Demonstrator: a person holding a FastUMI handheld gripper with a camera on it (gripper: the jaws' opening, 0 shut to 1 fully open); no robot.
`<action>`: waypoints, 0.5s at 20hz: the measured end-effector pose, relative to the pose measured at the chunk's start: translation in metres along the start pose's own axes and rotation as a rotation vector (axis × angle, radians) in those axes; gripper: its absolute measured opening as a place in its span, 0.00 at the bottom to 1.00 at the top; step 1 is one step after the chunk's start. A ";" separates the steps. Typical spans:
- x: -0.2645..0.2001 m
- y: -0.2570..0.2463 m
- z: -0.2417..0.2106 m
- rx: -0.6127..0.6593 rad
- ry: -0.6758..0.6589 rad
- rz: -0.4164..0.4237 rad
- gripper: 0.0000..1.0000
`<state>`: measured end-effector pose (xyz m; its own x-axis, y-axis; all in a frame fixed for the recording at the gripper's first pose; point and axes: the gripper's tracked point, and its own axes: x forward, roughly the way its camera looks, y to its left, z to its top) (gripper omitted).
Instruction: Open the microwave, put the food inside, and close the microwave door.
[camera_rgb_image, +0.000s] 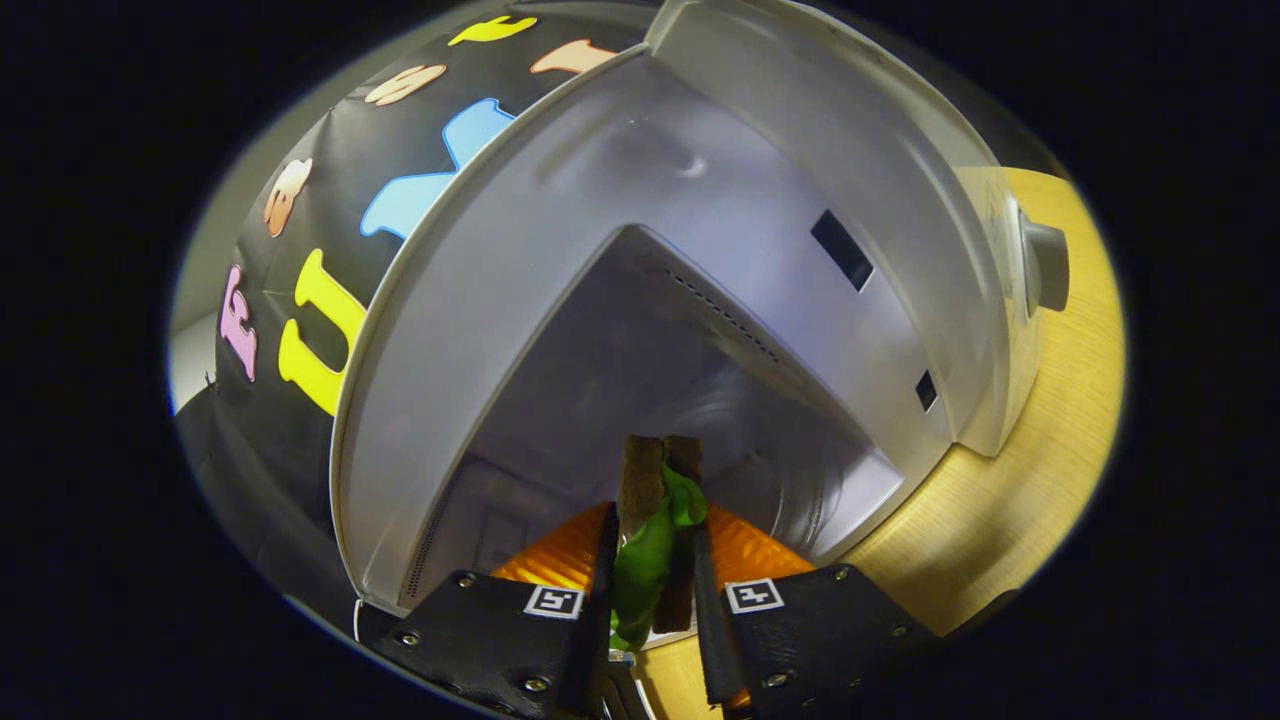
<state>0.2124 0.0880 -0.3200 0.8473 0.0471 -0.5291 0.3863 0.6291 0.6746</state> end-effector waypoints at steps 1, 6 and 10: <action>-0.006 0.003 0.000 -0.023 -0.003 0.011 0.42; -0.040 0.003 0.019 -0.196 -0.025 -0.023 0.97; -0.084 0.015 0.039 -0.303 -0.040 0.021 0.97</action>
<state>0.1611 0.0636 -0.2450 0.8701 0.0357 -0.4915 0.2472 0.8312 0.4980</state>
